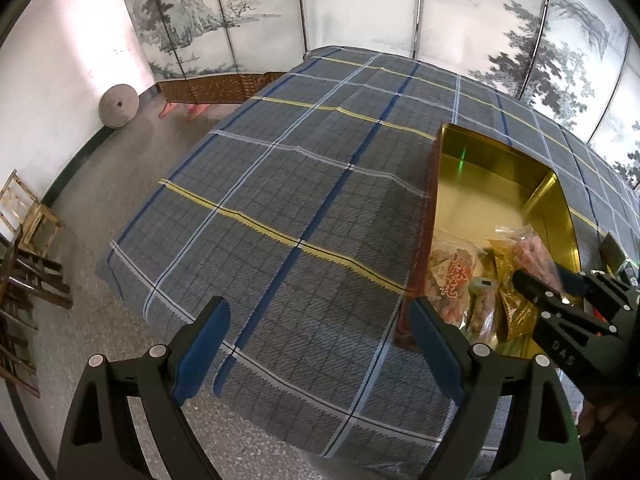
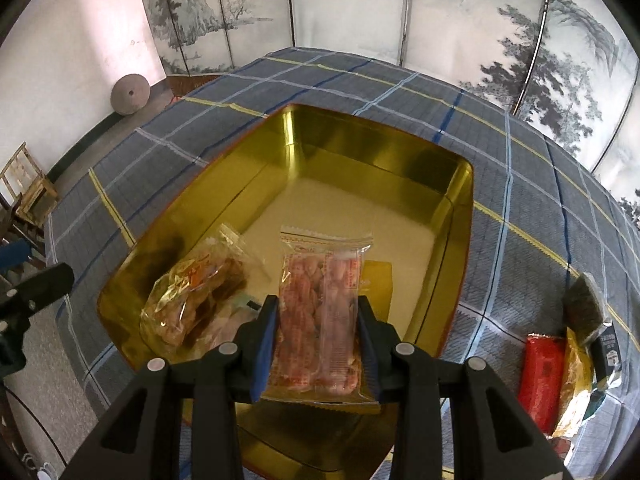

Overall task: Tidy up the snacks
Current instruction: 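Carry the orange-sticks bag toward the gold tin with the right tool while the left tool withdraws, then lower the orange-sticks bag into the tin and open the right tool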

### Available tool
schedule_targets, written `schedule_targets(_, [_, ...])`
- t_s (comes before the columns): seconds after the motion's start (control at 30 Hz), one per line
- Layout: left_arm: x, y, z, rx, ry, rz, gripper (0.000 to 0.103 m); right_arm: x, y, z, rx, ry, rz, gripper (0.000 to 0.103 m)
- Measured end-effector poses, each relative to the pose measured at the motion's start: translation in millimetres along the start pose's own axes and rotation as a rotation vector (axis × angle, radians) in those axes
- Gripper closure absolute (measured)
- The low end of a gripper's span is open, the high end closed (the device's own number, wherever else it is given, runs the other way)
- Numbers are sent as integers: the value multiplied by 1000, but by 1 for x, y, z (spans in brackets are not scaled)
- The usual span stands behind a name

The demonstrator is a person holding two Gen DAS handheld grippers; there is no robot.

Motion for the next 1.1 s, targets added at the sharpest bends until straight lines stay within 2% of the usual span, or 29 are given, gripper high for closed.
schedule_targets(0.37, [-1,2,1,-7,2,0,14,-4,-1,0,10,-1,-8,65])
schedule_targets(0.6, [5,5,0,-7,9,3,14,-3,-3,-6,27,-14,-4,51])
schedule_targets(0.7, [8,3,-2,-2,16,1,14,2,-7,-17,53,-17,10,51])
schedule_targets(0.93, [32,-1,-12,15,45,29,14,45,-6,-55,116,-13,83,51])
schedule_targets(1.1, [64,-3,-22,34,77,77,14,99,21,-76,111,54,150,51])
Point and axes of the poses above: each gripper's, at about its wrist camera, not at the fingertips, and z roughly the way its jaws point, x to its right, y to its underside, the point moved 10 cm from there along z, roughly the way its jaws point, and after that the axes turned 4 degrees about -z, right-handed, at the moved point
